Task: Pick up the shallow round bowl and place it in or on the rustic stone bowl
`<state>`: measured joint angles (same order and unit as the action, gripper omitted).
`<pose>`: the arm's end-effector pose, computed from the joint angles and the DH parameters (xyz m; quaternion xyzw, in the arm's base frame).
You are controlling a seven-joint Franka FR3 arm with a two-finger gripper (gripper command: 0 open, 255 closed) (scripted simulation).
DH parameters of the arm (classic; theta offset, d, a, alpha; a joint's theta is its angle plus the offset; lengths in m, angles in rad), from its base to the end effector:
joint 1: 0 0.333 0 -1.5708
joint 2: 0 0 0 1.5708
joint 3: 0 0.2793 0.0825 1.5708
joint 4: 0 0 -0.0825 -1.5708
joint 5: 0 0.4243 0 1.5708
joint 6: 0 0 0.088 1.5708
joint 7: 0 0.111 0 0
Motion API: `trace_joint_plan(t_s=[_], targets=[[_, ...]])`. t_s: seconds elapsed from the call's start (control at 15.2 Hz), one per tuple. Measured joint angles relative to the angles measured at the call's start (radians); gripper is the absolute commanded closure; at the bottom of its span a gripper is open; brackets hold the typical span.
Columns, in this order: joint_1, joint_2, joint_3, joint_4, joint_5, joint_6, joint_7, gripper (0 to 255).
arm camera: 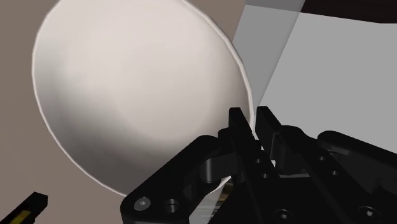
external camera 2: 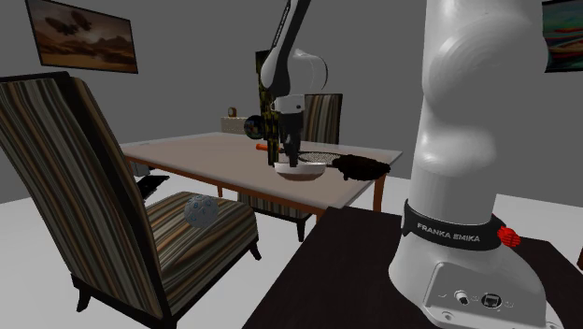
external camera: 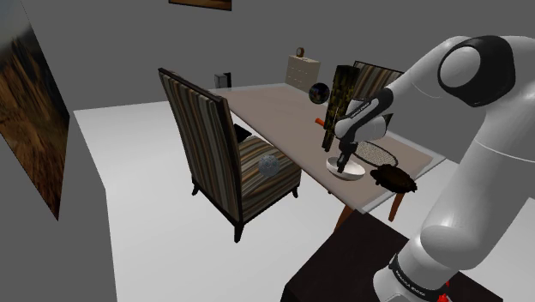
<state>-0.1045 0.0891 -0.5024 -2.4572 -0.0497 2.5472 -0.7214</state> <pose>0.4105 -0.2906 0.1935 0.9963 0.0786 -0.0175 0.0313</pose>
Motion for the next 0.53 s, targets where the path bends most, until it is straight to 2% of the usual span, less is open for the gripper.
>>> trace_joint_plan(t_s=[0.53], targets=[[0.005, -0.105, -0.007, 0.023, -0.071, -0.118, 0.046, 255]])
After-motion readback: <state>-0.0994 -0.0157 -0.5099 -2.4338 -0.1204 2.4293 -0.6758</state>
